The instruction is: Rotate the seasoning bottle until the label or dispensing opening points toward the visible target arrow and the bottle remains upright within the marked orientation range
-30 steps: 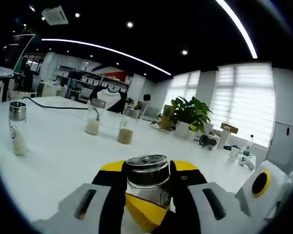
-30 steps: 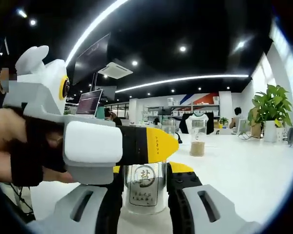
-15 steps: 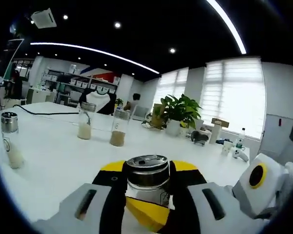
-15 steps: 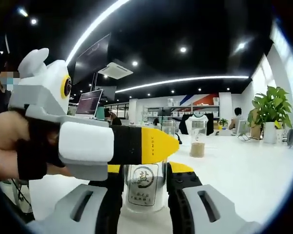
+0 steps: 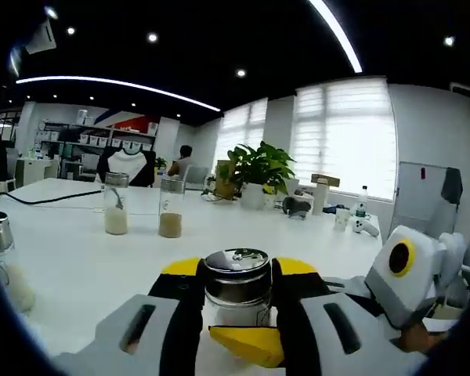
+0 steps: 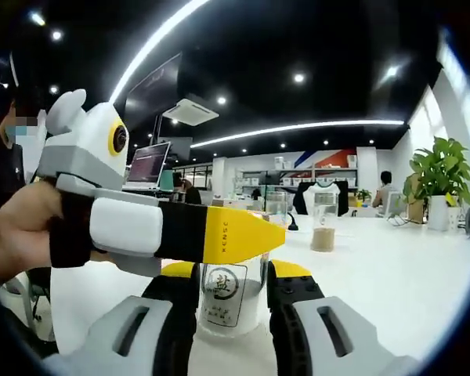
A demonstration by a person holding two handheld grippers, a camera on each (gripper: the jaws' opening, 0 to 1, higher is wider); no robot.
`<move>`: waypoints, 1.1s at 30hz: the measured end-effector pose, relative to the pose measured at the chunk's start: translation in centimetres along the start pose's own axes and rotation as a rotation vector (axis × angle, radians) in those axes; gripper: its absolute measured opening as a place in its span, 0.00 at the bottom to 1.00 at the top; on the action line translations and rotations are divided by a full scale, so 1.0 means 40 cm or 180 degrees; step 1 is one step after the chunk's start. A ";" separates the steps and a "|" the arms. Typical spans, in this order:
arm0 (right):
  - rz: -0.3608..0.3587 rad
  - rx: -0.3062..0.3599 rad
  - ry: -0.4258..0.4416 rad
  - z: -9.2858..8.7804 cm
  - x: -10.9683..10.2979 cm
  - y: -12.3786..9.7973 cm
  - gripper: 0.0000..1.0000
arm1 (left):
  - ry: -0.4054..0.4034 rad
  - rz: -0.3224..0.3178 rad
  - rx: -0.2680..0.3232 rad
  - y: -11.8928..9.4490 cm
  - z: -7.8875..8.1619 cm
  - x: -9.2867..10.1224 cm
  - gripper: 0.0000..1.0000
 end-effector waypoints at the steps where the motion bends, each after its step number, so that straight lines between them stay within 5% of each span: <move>1: 0.0009 -0.0016 0.0002 -0.001 0.000 0.000 0.32 | -0.0006 0.0003 0.0008 -0.001 -0.001 -0.001 0.35; 19: 0.0006 -0.0010 0.0119 0.000 -0.002 -0.002 0.37 | 0.0152 0.0210 0.0050 -0.028 0.005 -0.055 0.35; 33: -0.0055 0.0005 0.0141 -0.002 -0.001 -0.001 0.35 | 0.0505 0.0578 0.0083 -0.101 0.049 -0.169 0.35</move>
Point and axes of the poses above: the point that each gripper's makers call its tool centre point, and the gripper's own axes: y roughly forward along the fingers, x roughly to its right, z roughly out of its top, the point moved 9 cm from there along -y, roughly backward along the fingers, and after that the axes turned 8 degrees about -z, right-handed, at the moved point
